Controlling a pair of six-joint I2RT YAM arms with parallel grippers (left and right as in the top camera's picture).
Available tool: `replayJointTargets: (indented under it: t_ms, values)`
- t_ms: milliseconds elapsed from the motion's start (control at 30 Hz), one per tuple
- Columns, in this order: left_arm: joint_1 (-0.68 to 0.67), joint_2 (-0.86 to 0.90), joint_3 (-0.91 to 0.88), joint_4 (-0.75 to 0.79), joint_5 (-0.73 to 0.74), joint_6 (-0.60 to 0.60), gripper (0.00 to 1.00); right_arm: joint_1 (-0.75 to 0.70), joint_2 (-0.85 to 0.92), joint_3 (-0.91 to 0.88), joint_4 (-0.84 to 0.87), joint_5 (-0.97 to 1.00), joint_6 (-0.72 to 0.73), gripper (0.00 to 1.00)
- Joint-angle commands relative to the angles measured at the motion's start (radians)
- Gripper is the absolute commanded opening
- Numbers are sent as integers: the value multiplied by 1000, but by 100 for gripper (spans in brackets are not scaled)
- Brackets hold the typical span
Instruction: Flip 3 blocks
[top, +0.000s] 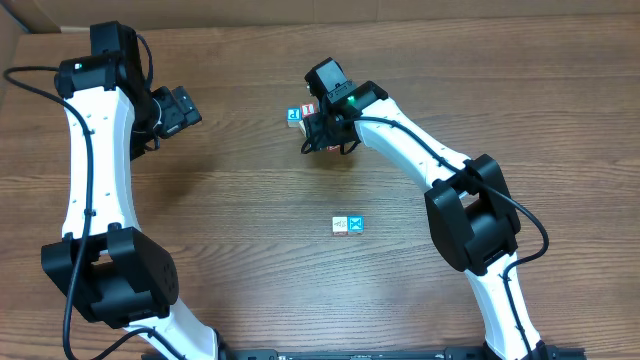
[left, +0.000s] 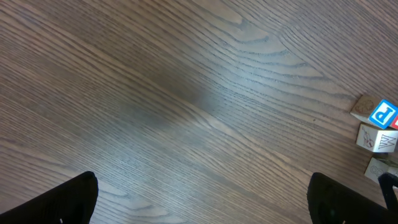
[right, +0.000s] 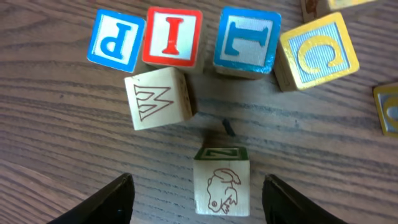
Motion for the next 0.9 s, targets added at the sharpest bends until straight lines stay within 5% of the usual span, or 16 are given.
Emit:
replayJointTargets:
  t_ms: [0,333,533,700,867]
  values:
    - [-7,7,23,1,4,-2,100,2,-2,0,1,-14,-19,66]
    - [-7,7,23,1,4,-2,100,1,0,-80,63,42,-19,64]
    - [-7,7,23,1,4,-2,100,-4,0,-90,82,41,-18,54]
    - [-7,7,23,1,4,-2,100,-4,-11,-37,25,37,-14,34]
    - [-7,7,23,1,4,-2,100,-3,-79,17,-46,36,-11,33]
